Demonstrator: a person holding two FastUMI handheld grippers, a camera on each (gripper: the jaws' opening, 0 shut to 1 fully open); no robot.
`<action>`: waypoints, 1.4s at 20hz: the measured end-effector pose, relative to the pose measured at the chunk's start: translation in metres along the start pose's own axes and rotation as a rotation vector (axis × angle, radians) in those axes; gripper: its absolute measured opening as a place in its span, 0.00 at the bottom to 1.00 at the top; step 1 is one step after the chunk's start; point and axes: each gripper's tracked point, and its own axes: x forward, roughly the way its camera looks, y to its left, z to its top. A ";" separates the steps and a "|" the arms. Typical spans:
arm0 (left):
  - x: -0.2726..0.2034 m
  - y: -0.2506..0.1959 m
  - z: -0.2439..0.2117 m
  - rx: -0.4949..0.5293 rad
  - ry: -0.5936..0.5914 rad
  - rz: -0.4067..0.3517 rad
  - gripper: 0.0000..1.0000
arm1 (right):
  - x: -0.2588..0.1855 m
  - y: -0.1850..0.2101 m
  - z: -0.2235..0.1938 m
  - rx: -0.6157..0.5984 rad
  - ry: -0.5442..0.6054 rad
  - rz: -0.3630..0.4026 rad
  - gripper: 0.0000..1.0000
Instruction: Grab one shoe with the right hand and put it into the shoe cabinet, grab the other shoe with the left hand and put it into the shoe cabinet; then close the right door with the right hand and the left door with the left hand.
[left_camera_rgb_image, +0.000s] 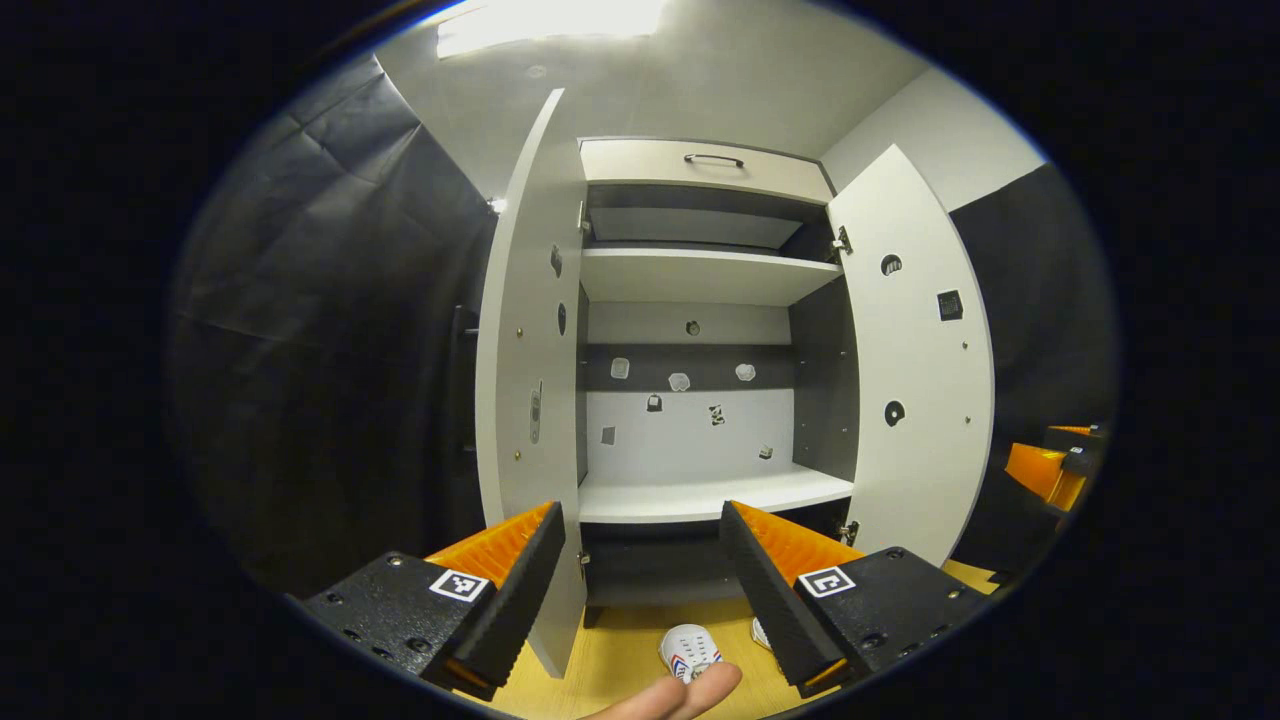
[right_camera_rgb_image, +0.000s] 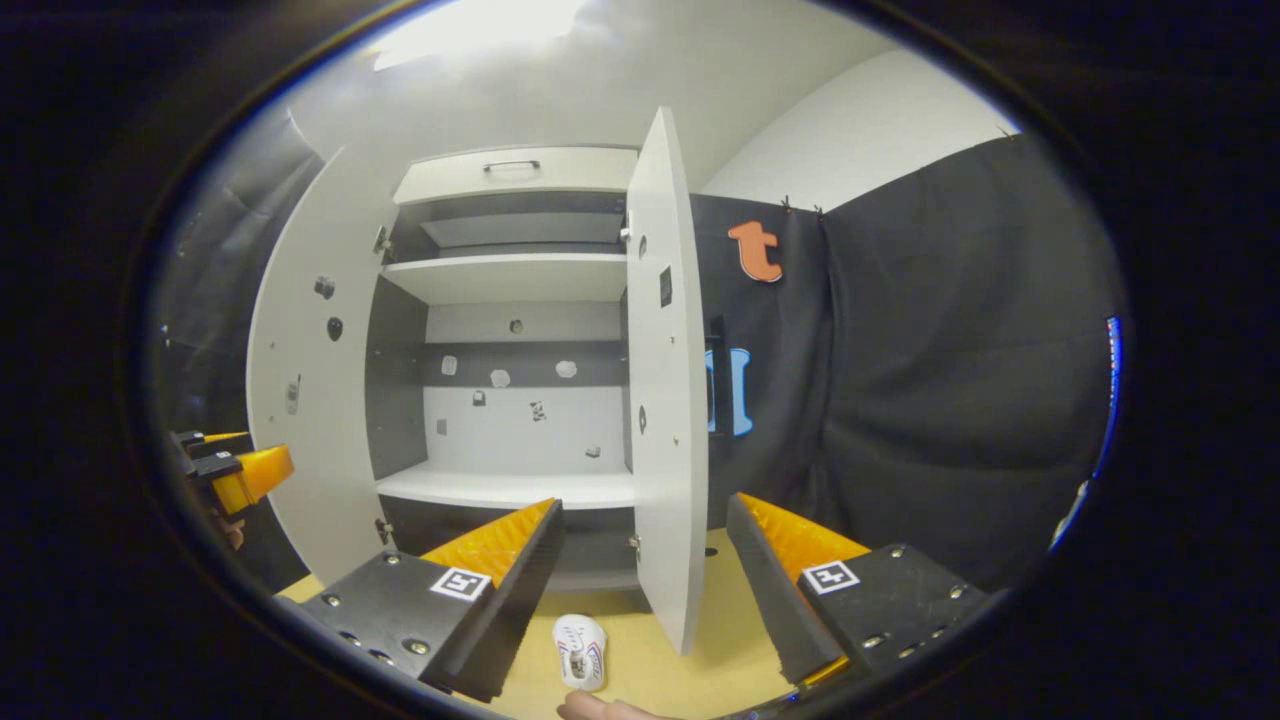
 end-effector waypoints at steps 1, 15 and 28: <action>0.001 0.000 -0.001 -0.002 0.004 -0.004 0.97 | 0.001 0.002 -0.001 -0.002 0.001 0.002 0.97; -0.008 0.029 -0.030 -0.027 0.021 0.006 0.97 | 0.045 0.059 -0.132 -0.114 0.162 0.069 0.98; -0.012 0.048 -0.067 -0.057 0.046 0.004 0.97 | 0.090 0.112 -0.374 -0.103 0.590 0.124 0.98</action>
